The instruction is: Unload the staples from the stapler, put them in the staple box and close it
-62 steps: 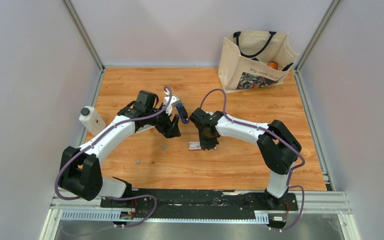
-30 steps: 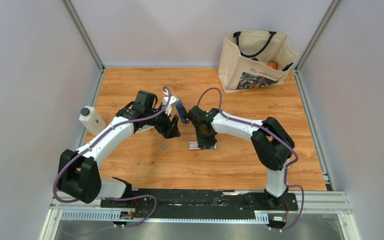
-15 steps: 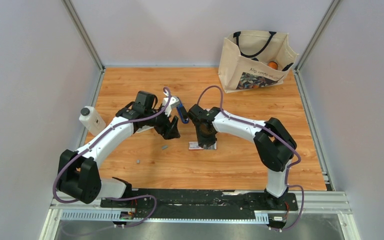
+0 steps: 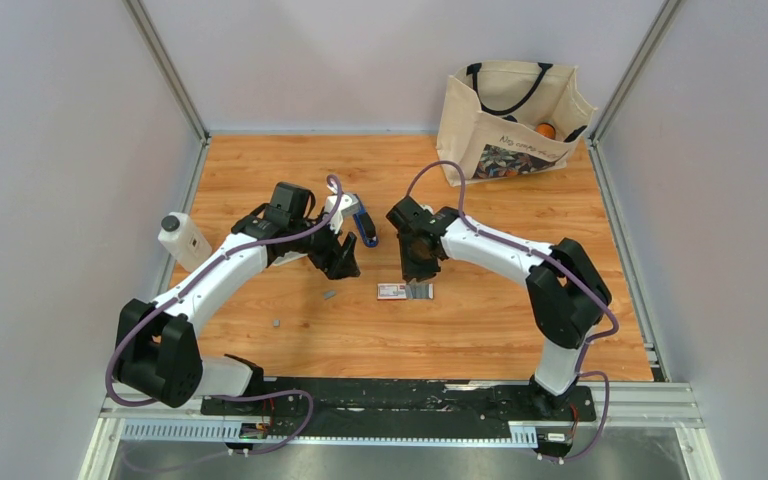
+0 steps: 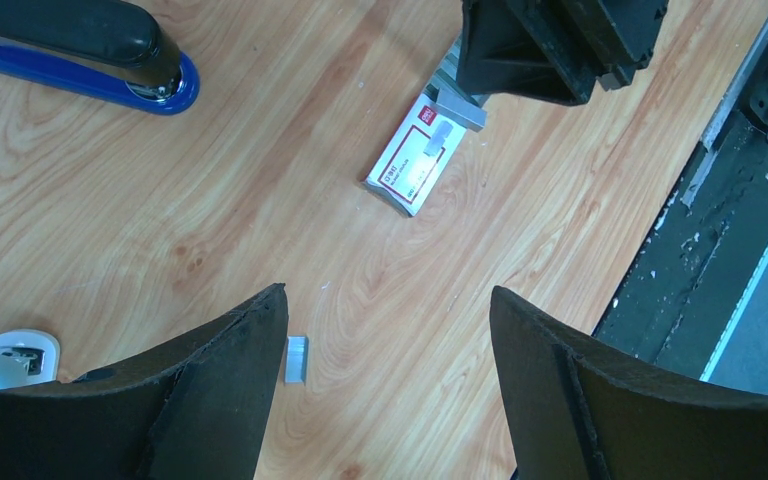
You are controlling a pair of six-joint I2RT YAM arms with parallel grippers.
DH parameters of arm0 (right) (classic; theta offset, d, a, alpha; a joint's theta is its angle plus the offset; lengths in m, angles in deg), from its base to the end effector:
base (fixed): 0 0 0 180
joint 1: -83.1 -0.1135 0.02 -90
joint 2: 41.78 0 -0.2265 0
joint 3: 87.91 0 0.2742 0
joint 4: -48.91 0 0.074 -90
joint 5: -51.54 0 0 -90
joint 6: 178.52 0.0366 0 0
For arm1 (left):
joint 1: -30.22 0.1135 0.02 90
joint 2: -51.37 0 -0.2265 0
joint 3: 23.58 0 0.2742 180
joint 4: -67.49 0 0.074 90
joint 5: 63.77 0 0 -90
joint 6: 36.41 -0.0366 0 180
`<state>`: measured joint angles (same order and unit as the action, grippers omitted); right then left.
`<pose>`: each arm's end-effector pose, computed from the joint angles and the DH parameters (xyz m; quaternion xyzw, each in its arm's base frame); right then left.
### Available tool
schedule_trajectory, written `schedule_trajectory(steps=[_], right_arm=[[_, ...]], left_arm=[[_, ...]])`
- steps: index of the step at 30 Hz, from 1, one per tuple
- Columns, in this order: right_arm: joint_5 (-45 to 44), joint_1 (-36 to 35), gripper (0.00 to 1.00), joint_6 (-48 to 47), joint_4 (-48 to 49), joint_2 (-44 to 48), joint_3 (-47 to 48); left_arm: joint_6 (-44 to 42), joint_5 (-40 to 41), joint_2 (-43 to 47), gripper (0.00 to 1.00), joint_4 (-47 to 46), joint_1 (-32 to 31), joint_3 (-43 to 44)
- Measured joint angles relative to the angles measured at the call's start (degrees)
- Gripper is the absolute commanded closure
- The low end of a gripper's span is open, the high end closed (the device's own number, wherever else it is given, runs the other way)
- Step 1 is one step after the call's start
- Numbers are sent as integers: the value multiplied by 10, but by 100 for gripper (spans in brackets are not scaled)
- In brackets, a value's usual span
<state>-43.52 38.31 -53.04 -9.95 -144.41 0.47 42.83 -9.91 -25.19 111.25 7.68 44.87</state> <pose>0.2630 0.2565 0.1613 -0.0737 0.9855 0.0612 0.1403 0.2714 -0.1360 0.2137 0.3545 0.8318 -0.3235 0.2788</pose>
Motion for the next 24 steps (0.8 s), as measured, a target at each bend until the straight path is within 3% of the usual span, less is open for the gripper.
schedule_trajectory(steps=[24], right_arm=[[36, -1, 64, -13, 58, -31, -29]], left_arm=[[-1, 0, 0, 18, 3, 0, 0]])
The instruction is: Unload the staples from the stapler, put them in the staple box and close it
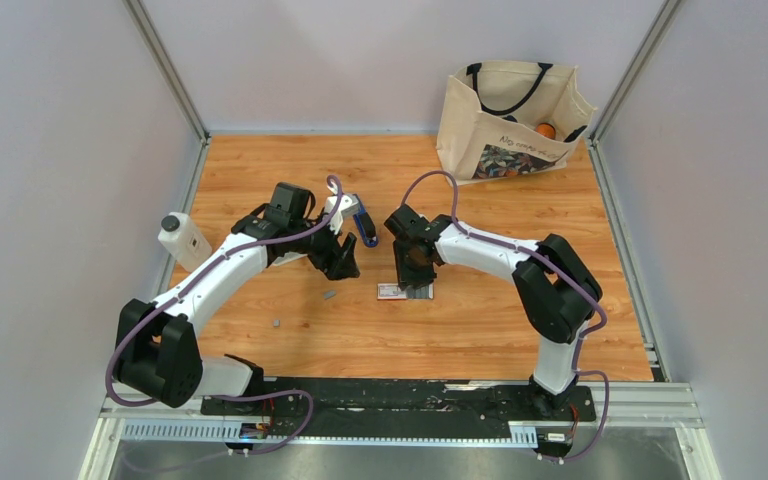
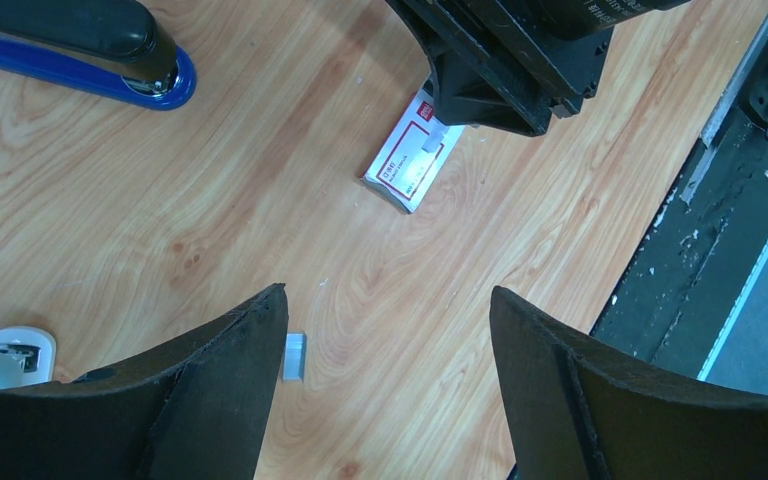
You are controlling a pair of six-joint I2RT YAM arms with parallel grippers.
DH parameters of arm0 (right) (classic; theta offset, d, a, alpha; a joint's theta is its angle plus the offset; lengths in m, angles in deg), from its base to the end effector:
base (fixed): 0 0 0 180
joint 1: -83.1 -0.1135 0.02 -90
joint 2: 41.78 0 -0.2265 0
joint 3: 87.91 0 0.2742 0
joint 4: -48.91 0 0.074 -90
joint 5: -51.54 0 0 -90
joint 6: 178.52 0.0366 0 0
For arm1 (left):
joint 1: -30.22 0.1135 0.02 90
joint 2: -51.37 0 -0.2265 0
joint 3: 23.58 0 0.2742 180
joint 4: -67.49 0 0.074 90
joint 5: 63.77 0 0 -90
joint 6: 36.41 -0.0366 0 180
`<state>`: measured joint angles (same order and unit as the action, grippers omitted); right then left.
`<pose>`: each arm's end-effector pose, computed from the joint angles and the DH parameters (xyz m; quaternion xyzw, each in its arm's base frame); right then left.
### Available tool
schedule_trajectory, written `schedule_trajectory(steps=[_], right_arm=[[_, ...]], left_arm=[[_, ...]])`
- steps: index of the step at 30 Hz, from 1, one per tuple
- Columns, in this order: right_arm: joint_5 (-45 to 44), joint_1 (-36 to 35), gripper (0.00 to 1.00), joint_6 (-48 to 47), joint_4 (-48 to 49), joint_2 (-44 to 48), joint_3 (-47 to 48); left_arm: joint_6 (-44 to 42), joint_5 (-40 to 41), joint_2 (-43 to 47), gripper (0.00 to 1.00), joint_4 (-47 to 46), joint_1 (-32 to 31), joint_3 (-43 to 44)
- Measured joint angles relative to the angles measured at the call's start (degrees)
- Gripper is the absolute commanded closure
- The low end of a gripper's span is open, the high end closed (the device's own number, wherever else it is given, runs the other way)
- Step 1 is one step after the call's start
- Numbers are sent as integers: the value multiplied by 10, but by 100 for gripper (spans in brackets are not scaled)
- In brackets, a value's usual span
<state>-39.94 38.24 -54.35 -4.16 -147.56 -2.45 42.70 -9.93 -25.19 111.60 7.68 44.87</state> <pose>0.2632 0.2606 0.1303 -0.0903 0.9853 0.0820 0.1196 0.2709 -0.1358 0.2133 0.3549 0.8325 -0.3233 0.2764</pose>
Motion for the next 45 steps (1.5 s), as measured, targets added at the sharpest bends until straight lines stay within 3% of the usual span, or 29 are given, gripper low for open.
schedule_trajectory(steps=[32, 45], right_arm=[[2, 0, 85, 0, 18, 0, -8], [0, 0, 87, 1, 8, 8, -8]], left_arm=[[-2, 0, 0, 18, 5, 0, 0], [-2, 0, 0, 18, 5, 0, 0]])
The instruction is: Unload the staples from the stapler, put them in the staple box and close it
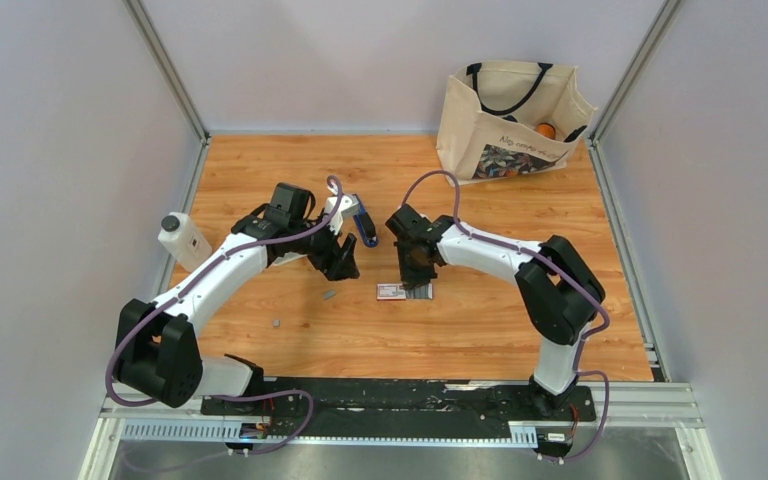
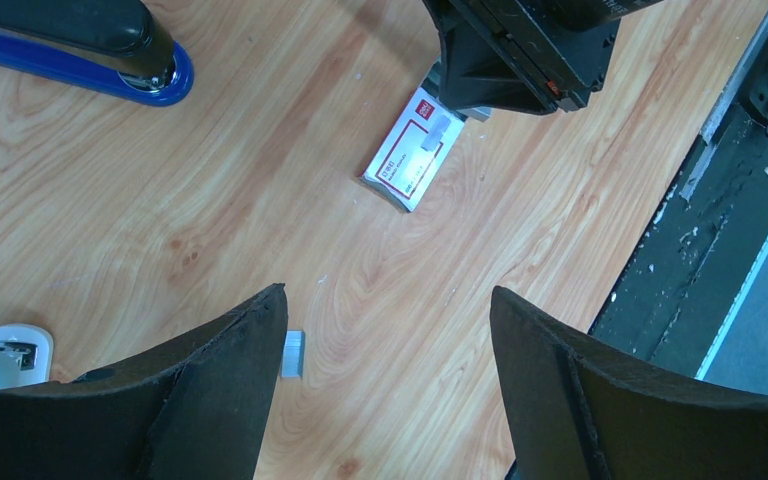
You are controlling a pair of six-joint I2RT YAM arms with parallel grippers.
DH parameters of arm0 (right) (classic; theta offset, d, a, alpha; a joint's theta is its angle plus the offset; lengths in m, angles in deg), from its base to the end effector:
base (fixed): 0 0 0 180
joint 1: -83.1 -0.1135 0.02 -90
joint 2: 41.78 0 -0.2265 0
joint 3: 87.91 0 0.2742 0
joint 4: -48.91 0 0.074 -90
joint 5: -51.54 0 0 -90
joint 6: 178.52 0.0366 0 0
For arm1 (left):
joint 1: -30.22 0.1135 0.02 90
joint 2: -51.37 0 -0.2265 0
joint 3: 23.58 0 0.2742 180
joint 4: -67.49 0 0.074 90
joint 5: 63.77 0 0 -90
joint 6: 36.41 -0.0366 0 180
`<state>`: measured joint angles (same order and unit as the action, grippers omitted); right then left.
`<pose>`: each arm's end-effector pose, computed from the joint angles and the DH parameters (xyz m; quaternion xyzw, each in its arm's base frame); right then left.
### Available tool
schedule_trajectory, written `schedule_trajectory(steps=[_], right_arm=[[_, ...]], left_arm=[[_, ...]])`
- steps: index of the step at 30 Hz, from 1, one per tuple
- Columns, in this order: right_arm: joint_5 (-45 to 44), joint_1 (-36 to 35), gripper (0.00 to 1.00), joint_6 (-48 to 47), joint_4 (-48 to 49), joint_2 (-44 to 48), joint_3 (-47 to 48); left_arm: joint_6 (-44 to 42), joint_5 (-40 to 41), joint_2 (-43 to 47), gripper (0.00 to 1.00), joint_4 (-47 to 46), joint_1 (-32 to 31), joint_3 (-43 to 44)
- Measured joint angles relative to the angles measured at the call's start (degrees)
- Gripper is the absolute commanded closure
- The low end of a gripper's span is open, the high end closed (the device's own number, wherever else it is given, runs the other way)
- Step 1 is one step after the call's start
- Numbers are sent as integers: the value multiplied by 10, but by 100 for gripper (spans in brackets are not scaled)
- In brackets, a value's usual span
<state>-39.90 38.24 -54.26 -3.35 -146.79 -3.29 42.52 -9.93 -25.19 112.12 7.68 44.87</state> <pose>0.2620 0.2594 0.1312 -0.0894 0.9844 0.0865 0.1242 0.2702 -0.1355 0.2127 0.3553 0.8337 -0.3230 0.2728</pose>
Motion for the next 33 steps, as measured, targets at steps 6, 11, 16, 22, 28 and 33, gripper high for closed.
schedule_trajectory(steps=[6, 11, 16, 22, 28, 33], right_arm=[[-2, -1, 88, 2, -4, 7, 0], [-26, -9, 88, 4, -18, 12, 0], [-47, -21, 78, 8, -27, 12, 0], [-58, -37, 75, 8, -28, 12, 0], [-58, -38, 76, 6, -28, 12, 0], [-58, -38, 77, 4, -28, 12, 0]], left_arm=[[0, 0, 0, 18, 0, 0, 0], [0, 0, 0, 18, 0, 0, 0], [0, 0, 0, 18, 0, 0, 0], [-2, 0, 1, 18, 0, 0, 0], [-3, 0, 1, 18, 0, 0, 0], [-6, 0, 2, 18, 0, 0, 0]])
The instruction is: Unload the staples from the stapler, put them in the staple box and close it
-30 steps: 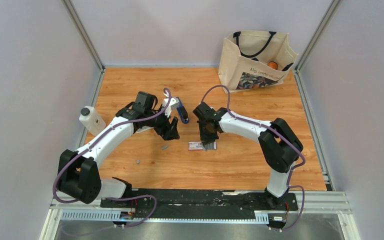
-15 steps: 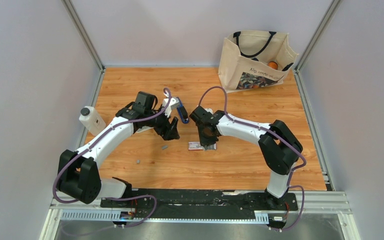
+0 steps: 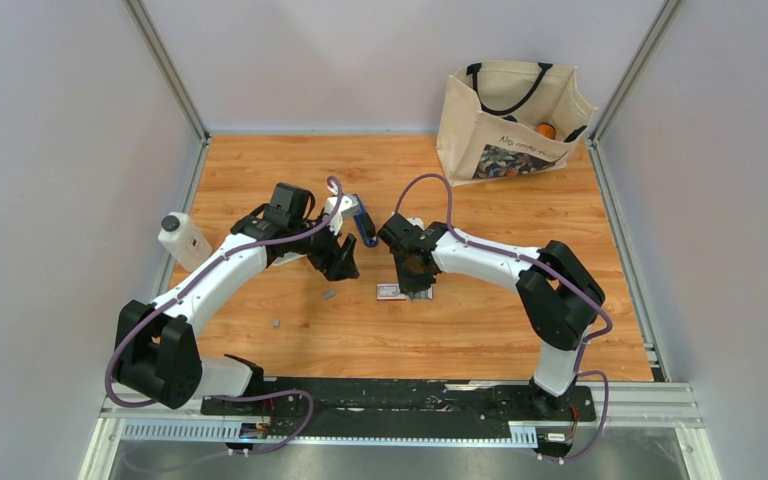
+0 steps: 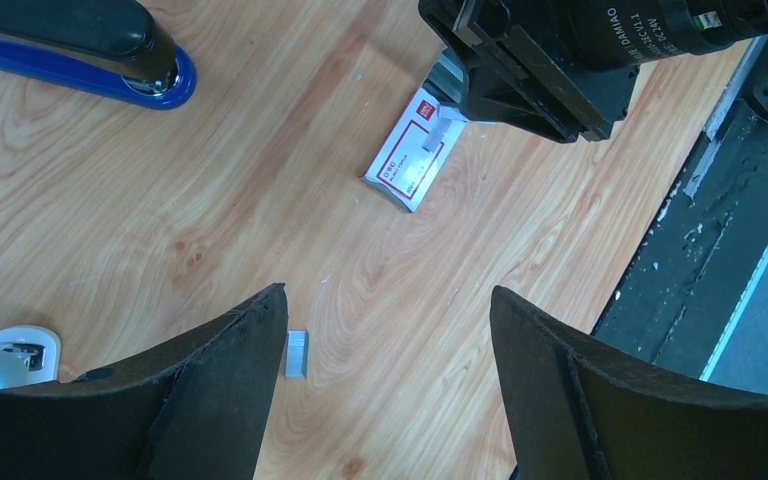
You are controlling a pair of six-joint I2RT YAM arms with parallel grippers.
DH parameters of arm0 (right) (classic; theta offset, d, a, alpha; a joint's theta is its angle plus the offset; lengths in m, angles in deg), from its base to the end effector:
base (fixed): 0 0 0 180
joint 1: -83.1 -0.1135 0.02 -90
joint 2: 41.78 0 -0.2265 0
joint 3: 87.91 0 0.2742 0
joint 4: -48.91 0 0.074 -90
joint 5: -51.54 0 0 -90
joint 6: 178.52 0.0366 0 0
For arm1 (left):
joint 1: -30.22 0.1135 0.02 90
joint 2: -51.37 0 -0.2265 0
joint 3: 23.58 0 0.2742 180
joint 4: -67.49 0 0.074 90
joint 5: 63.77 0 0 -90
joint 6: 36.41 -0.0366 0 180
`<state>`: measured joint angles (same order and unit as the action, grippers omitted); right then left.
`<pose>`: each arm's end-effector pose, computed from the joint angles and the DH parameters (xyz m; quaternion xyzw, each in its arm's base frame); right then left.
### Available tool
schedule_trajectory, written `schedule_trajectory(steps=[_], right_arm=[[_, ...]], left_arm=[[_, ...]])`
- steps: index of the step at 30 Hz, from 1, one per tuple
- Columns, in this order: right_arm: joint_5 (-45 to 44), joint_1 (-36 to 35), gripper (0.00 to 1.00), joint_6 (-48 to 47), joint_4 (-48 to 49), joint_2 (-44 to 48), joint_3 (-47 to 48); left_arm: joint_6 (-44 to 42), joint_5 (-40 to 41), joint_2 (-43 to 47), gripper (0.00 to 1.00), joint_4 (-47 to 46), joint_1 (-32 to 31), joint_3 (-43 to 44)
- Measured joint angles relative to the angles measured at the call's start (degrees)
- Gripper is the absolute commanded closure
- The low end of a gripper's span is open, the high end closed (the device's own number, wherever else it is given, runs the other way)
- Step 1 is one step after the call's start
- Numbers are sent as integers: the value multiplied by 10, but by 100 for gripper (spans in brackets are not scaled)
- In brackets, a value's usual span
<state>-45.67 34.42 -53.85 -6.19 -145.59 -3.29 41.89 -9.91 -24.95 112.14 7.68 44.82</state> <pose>0.2431 0.2695 0.1371 -0.1120 0.9823 0.0442 0.1433 0.2697 -0.1353 0.2136 0.3602 0.8312 -0.3213 0.2759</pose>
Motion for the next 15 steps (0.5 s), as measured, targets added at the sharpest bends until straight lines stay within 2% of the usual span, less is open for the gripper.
schedule_trajectory(steps=[15], right_arm=[[2, -19, 75, -2, 0, 0, 0]], left_arm=[[-5, 0, 1, 18, 4, 0, 0]])
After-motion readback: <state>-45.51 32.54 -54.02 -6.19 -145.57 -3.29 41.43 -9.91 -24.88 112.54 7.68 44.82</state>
